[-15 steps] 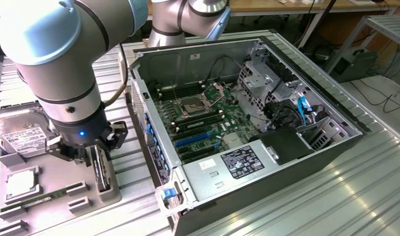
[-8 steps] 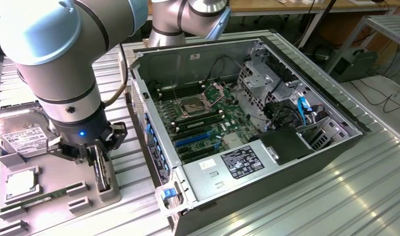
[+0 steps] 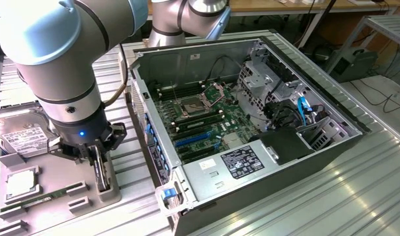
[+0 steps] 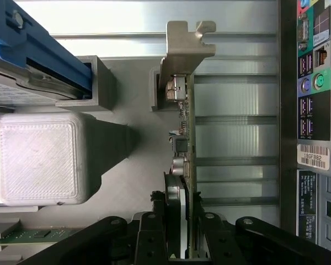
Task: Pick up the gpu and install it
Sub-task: 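Pick up the gpu and move the gpu toward the slot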
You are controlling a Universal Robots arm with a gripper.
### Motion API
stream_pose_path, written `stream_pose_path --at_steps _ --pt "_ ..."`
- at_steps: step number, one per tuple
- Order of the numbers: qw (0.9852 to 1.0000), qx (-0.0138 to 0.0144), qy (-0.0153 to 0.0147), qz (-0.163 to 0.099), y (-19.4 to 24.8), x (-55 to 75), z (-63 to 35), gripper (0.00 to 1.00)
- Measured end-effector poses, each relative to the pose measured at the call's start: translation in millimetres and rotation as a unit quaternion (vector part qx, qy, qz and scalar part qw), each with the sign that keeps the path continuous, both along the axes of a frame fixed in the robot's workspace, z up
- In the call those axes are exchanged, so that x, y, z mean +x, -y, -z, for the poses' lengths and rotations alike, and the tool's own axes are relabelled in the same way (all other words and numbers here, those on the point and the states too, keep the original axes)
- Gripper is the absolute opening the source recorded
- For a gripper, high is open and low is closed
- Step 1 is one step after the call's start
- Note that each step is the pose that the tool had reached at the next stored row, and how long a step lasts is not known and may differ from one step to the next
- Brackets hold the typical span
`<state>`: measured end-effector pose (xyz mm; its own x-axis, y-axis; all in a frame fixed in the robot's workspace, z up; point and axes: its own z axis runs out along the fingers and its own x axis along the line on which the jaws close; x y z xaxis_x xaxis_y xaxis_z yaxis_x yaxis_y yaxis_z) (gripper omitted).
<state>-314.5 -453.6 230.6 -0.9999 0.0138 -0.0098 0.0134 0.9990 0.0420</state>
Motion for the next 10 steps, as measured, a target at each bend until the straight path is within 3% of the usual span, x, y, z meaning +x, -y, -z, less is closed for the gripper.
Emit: stream_pose_path --at_steps 10 --pt "1.0000 0.0008 0.0001 0.000 0.0 -0.1 -3.1 0.28"
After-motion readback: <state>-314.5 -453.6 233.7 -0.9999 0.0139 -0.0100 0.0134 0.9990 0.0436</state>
